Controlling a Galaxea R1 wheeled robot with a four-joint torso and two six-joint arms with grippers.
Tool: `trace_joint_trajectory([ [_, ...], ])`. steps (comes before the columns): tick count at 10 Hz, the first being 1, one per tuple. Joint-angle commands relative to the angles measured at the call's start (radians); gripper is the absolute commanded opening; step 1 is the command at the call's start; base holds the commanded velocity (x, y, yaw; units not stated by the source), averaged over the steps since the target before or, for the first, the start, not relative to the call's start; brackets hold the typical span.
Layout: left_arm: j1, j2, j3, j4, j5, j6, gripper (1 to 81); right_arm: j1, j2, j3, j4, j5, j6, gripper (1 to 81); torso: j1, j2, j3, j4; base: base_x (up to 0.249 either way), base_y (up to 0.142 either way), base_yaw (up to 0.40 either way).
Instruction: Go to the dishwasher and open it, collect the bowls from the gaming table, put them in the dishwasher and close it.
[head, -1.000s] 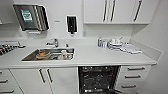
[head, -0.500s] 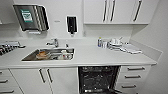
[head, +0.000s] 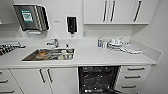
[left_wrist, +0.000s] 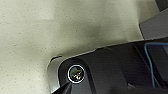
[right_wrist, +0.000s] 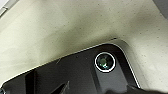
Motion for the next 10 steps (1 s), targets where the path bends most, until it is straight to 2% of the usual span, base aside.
trace_joint_trajectory([
  [1,0.032,0.111,-0.150,0.002,0.017,-0.004,81.1,-0.006,0.083,-0.129,-0.067,0.015,-0.038,81.1,0.000,0.000,0.000,0.000,0.000,0.000,0.000],
  [6,0.032,0.168,-0.208,-0.001,0.018,-0.010,81.1,-0.008,0.173,-0.242,-0.082,0.001,-0.038,81.1,0.000,0.000,0.000,0.000,0.000,0.000,0.000],
  [7,0.032,0.199,-0.252,-0.005,0.017,-0.012,81.1,-0.006,0.198,-0.282,-0.081,0.000,-0.036,81.1,-0.065,0.100,0.000,0.000,0.000,0.000,0.000],
  [10,0.032,0.277,-0.397,-0.007,0.017,-0.013,81.1,-0.012,0.256,-0.353,-0.079,-0.002,-0.035,81.1,-0.101,0.154,0.001,0.000,0.000,0.000,0.000],
])
